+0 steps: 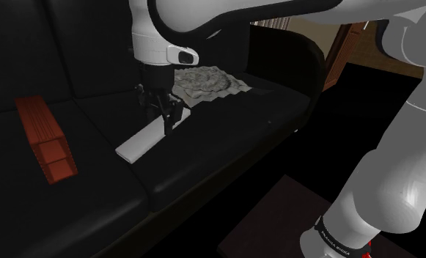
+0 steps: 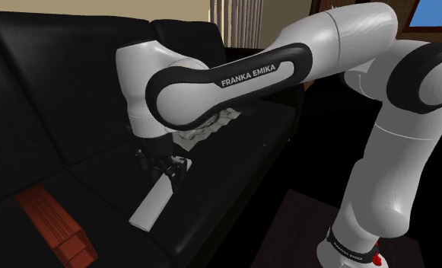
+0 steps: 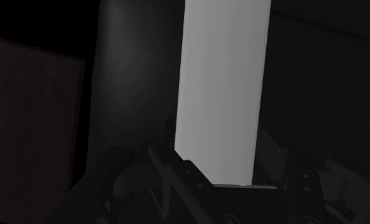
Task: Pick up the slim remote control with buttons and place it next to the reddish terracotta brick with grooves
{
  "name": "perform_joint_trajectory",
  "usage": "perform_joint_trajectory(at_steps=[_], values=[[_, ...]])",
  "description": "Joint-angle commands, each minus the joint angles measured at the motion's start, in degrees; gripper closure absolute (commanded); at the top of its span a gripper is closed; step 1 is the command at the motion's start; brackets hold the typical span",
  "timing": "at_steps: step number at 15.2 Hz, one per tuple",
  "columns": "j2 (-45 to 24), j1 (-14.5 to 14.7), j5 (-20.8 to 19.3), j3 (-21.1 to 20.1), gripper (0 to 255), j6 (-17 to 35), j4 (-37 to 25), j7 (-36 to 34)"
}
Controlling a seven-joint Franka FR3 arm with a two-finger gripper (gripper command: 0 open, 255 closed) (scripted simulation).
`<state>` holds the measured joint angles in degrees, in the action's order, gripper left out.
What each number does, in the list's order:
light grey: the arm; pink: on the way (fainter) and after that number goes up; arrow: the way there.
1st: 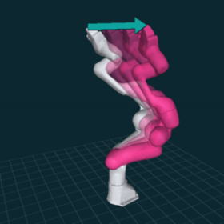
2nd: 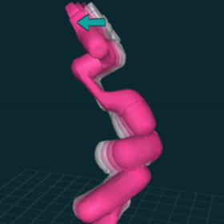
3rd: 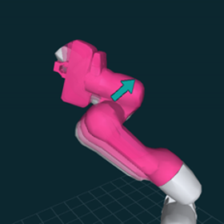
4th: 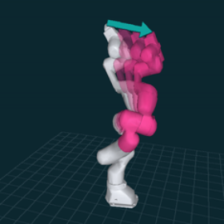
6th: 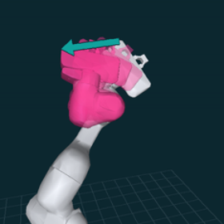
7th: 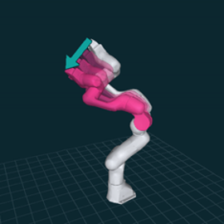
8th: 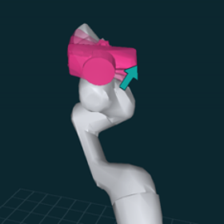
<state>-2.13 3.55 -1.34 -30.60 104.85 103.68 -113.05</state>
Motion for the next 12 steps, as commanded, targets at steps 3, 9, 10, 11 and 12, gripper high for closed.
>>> perform_joint_trajectory(at_steps=[3,9,10,11,12], values=[[-0.2,0.1,-0.1,-0.1,255,3.0,2.8,-0.2],[-0.2,0.1,-0.1,-0.1,255,3.0,2.8,-0.2],[-0.2,0.1,-0.1,-0.1,255,3.0,2.8,-0.2],[-0.2,0.1,-0.1,-0.1,0,3.0,2.8,-0.2],[-0.2,0.1,-0.1,-0.1,0,3.0,2.8,-0.2]])
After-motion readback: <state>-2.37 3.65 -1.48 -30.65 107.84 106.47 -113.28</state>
